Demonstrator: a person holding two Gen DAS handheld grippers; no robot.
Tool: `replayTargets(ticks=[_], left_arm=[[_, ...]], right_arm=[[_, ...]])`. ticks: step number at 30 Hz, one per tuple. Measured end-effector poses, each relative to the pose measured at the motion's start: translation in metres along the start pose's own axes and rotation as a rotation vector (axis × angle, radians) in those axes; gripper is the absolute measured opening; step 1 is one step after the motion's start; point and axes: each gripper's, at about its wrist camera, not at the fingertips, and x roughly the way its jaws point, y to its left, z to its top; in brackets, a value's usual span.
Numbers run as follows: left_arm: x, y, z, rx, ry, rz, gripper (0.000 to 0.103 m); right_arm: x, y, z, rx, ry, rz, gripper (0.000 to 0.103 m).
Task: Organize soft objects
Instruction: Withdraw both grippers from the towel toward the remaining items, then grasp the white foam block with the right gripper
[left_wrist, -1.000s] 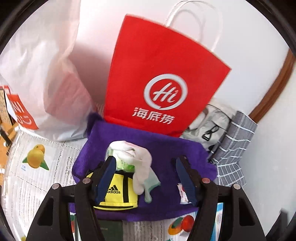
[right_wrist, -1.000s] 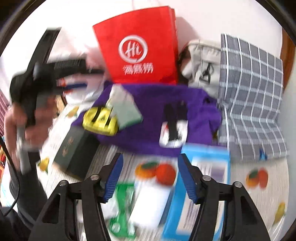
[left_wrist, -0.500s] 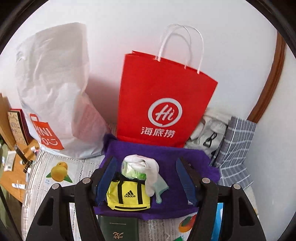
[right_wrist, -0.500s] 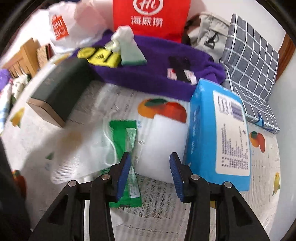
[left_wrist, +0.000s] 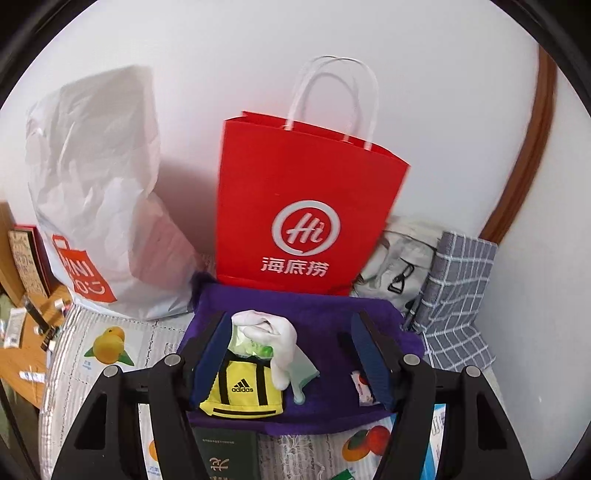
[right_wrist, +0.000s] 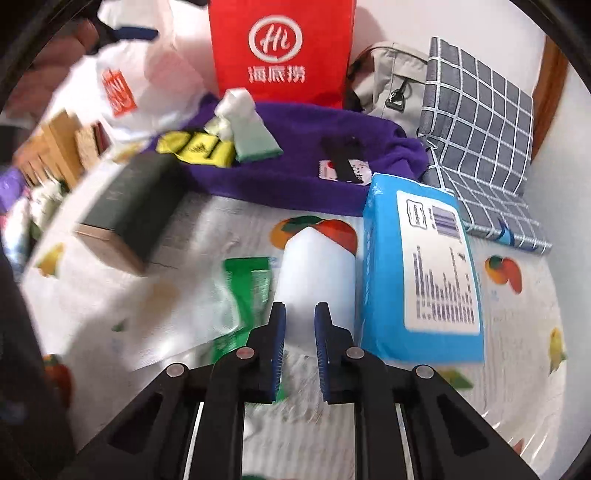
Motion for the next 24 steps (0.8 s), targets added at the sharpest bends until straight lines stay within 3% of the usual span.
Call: replayTargets(ticks=[3, 6, 11, 21, 24], left_arm=[[-0.007, -0.014, -0.006, 0.033, -0.001, -0.009, 0.065], [-0.014, -0.026, -0.024, 0.083, 0.048, -0.001, 0.065], [-0.043, -0.027, -0.073, 0.130, 0.090, 0.021, 0.065], [-0.073, 0.002, -0.177, 0.069, 0.224, -0.001, 0.065], [-0.073, 0.012, -0.198, 0.024, 0.260, 0.007, 0.065]], right_arm=[[-0.020, -0.006, -0.013, 0.046, -0.018, 0.062, 0.016], [-0.037, -0.017, -0.029, 0.091, -0.031, 0.126, 0.016], [-0.057, -0.044, -0.065, 0.156, -0.044, 0.199, 0.015], [-0.046, -0.083, -0.113, 0.275, -0.026, 0.281, 0.015], [-0.050, -0.090, -0.116, 0.288, -0.039, 0.258, 0.015]])
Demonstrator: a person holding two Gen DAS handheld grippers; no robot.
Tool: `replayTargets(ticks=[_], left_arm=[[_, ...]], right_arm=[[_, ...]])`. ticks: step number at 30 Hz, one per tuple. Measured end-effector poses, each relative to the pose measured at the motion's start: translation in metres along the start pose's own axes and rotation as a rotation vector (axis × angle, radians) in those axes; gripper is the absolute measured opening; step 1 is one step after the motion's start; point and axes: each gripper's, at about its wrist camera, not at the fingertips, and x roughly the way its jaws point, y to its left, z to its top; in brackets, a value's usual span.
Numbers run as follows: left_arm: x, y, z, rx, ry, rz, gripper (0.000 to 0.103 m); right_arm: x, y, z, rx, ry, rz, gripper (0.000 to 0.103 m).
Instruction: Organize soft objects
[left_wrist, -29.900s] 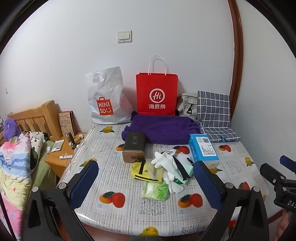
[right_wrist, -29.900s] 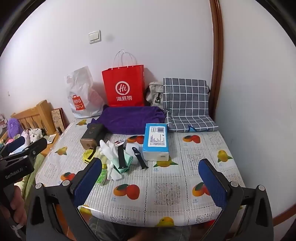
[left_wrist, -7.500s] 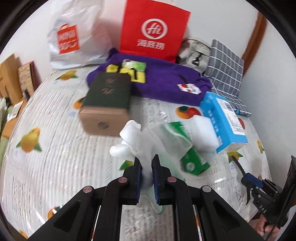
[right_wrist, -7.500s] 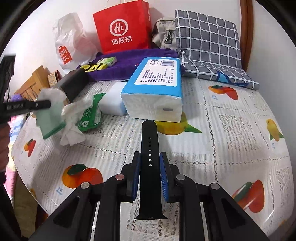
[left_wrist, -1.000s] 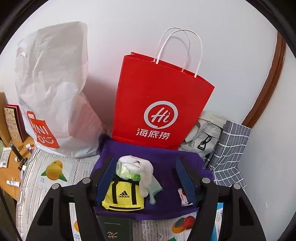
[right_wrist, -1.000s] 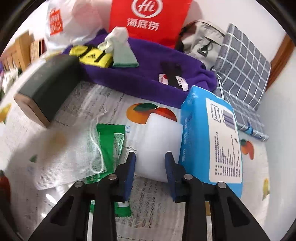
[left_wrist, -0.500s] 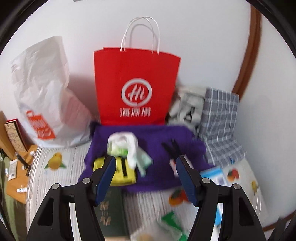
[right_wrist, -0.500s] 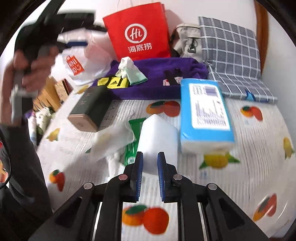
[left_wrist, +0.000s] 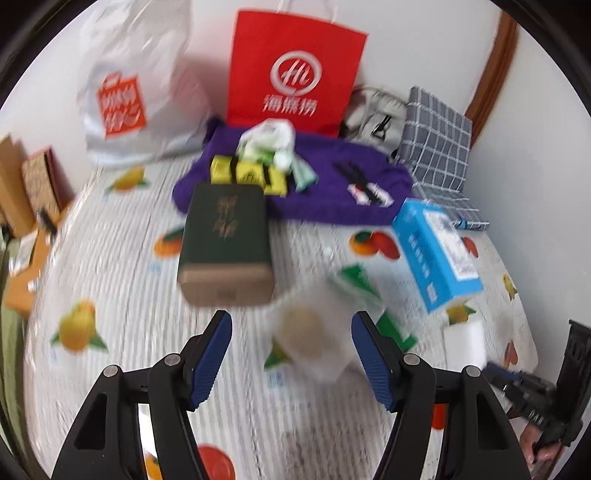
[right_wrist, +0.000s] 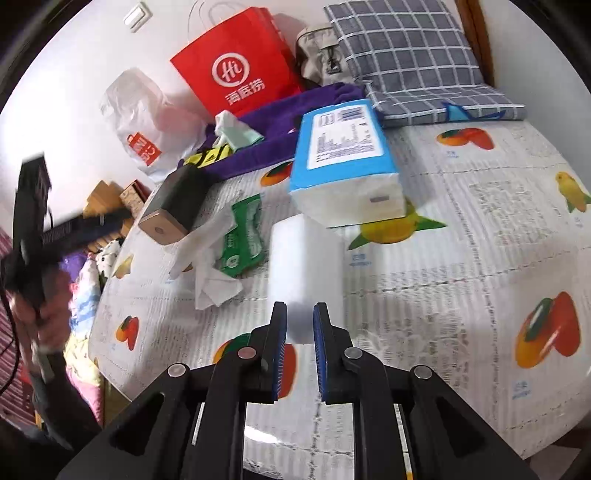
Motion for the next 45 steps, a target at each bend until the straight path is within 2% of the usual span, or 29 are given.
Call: replayTargets(ticks=[5, 7, 8, 10, 13, 17, 18, 20, 21, 27, 31, 34, 37, 41, 45], left_arm=[[0.005, 0.006, -0.016, -0.031, 0.032, -0.002, 0.065], [0.006, 0.007, -0.019, -0.030, 0.033, 0.009, 0.065], [0.007, 0.008, -0.020, -0.034, 0.035, 0.009, 0.065], [0.010, 0.010, -0.024, -0.051, 0.040, -0.001, 0.065], [0.014, 0.010, -0.028, -0.063, 0.052, -0.018, 0.065], [0.017, 0.006, -0.031, -0.058, 0.057, -0.026, 0.065], [0.018, 0.006, -0.031, -0.056, 0.055, -0.027, 0.065], [0.019, 0.006, -0.031, -0.055, 0.056, -0.035, 0.065], [0.020, 0.005, -0.032, -0.053, 0.058, -0.040, 0.065], [0.037, -0.004, -0.027, -0.038, 0.072, -0.066, 0.065], [0.055, -0.007, -0.018, -0.077, 0.102, -0.074, 0.065], [0.072, -0.010, -0.010, -0.104, 0.132, -0.096, 0.065], [0.092, -0.017, -0.006, -0.095, 0.170, -0.078, 0.066], [0.099, -0.027, -0.001, -0.079, 0.149, -0.082, 0.083], [0.103, -0.033, 0.001, -0.055, 0.124, -0.061, 0.085]], right_arm=[[-0.007, -0.010, 0.001, 0.033, -0.019, -0.016, 0.017], [-0.010, -0.011, 0.000, 0.042, -0.026, -0.011, 0.038], [-0.012, -0.011, 0.000, 0.046, -0.038, -0.010, 0.044], [-0.017, -0.007, -0.001, 0.052, -0.067, -0.013, 0.068], [-0.016, 0.004, 0.001, 0.049, -0.108, -0.032, 0.081], [0.015, 0.025, 0.002, -0.042, -0.111, -0.184, 0.080], [0.024, 0.028, 0.001, -0.064, -0.095, -0.212, 0.076], [0.040, 0.032, -0.003, -0.105, -0.057, -0.250, 0.048], [0.046, 0.033, -0.004, -0.124, -0.036, -0.265, 0.029], [0.035, 0.034, -0.006, -0.161, -0.071, -0.286, 0.029], [0.030, 0.028, -0.005, -0.151, -0.077, -0.290, 0.029], [0.034, 0.022, -0.004, -0.139, -0.058, -0.293, 0.029], [0.039, 0.018, -0.005, -0.136, -0.045, -0.295, 0.029], [0.039, 0.019, -0.004, -0.156, -0.049, -0.296, 0.029], [0.040, 0.016, -0.004, -0.149, -0.052, -0.285, 0.029]])
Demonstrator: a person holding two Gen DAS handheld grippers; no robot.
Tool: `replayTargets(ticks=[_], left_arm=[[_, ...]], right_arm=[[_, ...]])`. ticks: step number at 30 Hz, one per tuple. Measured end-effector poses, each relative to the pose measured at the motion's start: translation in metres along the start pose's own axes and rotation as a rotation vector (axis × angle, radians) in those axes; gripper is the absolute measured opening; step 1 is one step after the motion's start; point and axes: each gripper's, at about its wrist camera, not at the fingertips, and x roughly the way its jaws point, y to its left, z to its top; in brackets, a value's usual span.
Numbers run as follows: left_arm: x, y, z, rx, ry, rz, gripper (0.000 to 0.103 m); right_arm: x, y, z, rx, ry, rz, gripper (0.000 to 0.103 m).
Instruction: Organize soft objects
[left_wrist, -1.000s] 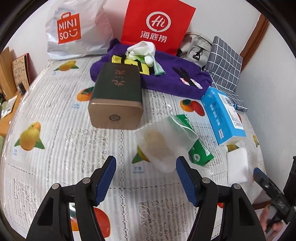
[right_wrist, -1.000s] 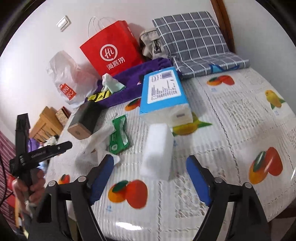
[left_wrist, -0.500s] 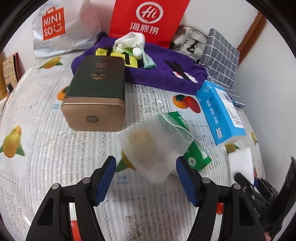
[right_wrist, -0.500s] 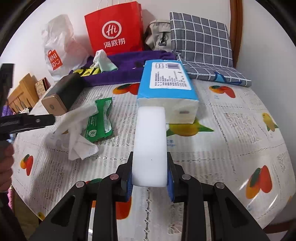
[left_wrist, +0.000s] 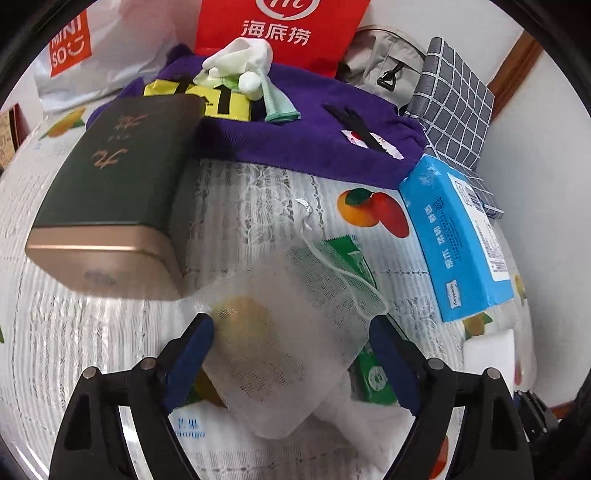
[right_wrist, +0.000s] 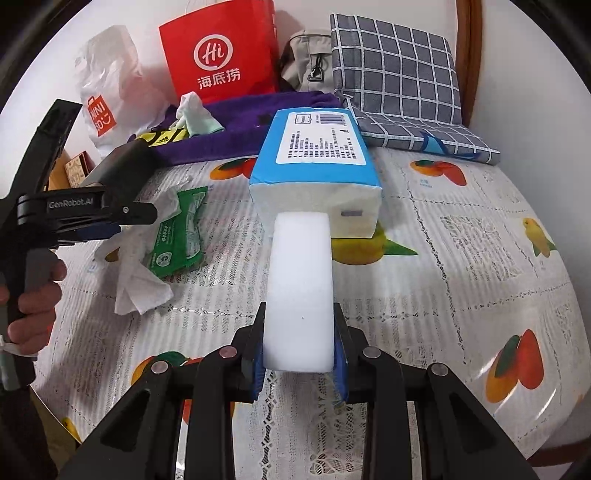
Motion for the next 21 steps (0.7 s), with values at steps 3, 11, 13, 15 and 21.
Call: replayTargets(ticks=[3, 11, 13, 15, 21], left_arm=[[0.002, -0.003, 0.000, 0.011, -0.016, 0.020, 0.084], [0.003, -0.013, -0.002, 0.076, -0.028, 0.111, 0.066], [0.001, -0.009, 0.000, 0.055, -0.030, 0.108, 0.051], [0.000, -0.004, 0.002, 0.035, -0.027, 0.099, 0.035], [-0.003, 0.010, -0.003, 0.000, 0.007, 0.047, 0.008]], right_arm=[[0.001, -0.002, 0.000, 0.007, -0.003, 0.010, 0.029], [0.003, 0.000, -0.003, 0.001, 0.001, 0.002, 0.030], [0.002, -0.001, -0.004, 0.003, 0.004, 0.003, 0.030], [0.001, -0.001, -0.004, 0.002, 0.003, -0.007, 0.029], [-0.008, -0.004, -0.005, 0.009, -0.006, -0.023, 0.029]])
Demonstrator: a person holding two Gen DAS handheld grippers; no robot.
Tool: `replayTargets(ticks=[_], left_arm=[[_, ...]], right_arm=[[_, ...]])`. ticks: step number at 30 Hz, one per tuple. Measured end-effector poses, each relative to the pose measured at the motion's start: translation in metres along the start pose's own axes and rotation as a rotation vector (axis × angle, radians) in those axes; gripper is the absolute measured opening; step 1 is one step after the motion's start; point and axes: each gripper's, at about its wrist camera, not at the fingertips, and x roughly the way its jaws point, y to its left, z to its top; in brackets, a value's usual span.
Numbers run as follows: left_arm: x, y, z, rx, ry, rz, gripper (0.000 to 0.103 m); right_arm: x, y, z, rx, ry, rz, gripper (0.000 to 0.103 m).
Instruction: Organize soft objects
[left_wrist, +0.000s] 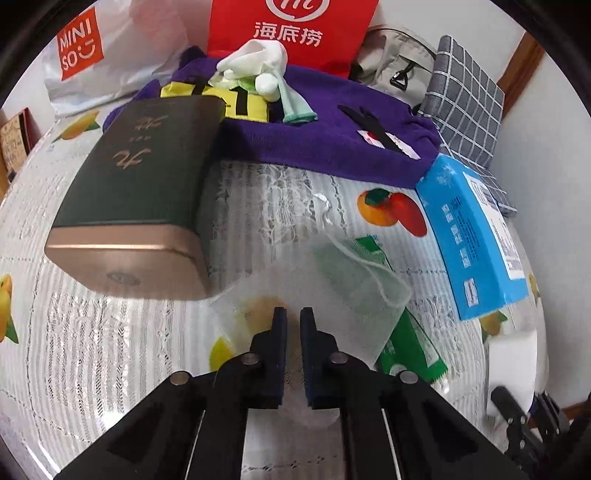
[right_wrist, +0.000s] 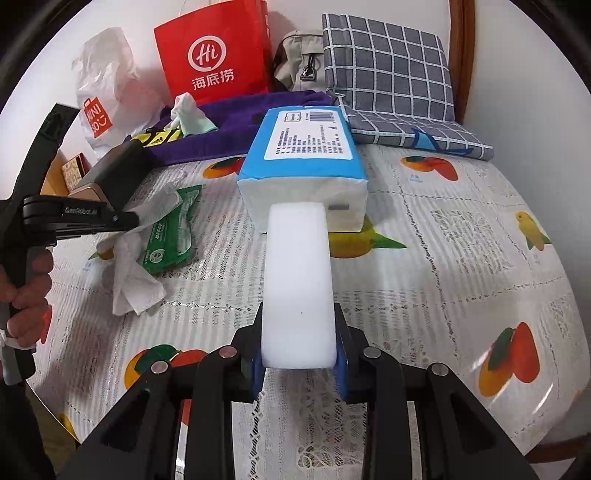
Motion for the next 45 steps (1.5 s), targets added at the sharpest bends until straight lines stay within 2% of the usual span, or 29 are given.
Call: replayTargets(ticks=[7, 19, 20, 22, 24, 25, 30, 34, 35, 39, 45], left_arm=[[-0.010, 0.012, -0.015, 0.000, -0.005, 0.026, 0.007], [-0.047, 0.062, -0.050, -0.041, -0.004, 0.119, 0.007], [-0.050, 0.064, -0.051, -0.043, -0.001, 0.117, 0.011], [-0.055, 0.063, -0.049, -0.040, -0.007, 0.104, 0.028], [-0.057, 0.060, -0.045, -0.035, -0.031, 0.104, 0.061], [-0.058, 0.058, -0.044, -0.034, -0.044, 0.101, 0.066], [-0.037, 0.050, -0.035, -0.087, -0.024, 0.072, 0.070], [-0.027, 0.036, -0.040, -0.023, -0.084, 0.132, 0.075], [-0.026, 0.033, -0.041, -0.006, -0.091, 0.136, 0.080], [-0.017, 0.023, -0.041, 0.062, -0.069, 0.169, 0.092], [-0.016, 0.019, -0.044, 0.072, -0.091, 0.191, 0.094]], right_arm=[[-0.011, -0.001, -0.002, -0.009, -0.013, -0.012, 0.029], [-0.022, -0.004, -0.004, -0.009, -0.023, -0.023, 0.029], [-0.023, -0.005, -0.004, -0.006, -0.024, -0.022, 0.029], [-0.022, -0.006, -0.004, 0.000, -0.021, -0.020, 0.029], [-0.020, -0.007, -0.004, 0.002, -0.014, -0.019, 0.029], [-0.019, -0.007, -0.004, 0.002, -0.012, -0.020, 0.029], [-0.014, -0.006, -0.005, -0.002, -0.001, -0.023, 0.029], [-0.012, -0.008, -0.005, 0.000, 0.005, -0.026, 0.029], [-0.011, -0.009, -0.004, 0.003, 0.006, -0.028, 0.029], [-0.007, -0.013, -0.005, 0.011, 0.014, -0.027, 0.029], [-0.006, -0.015, -0.005, 0.010, 0.017, -0.028, 0.029]])
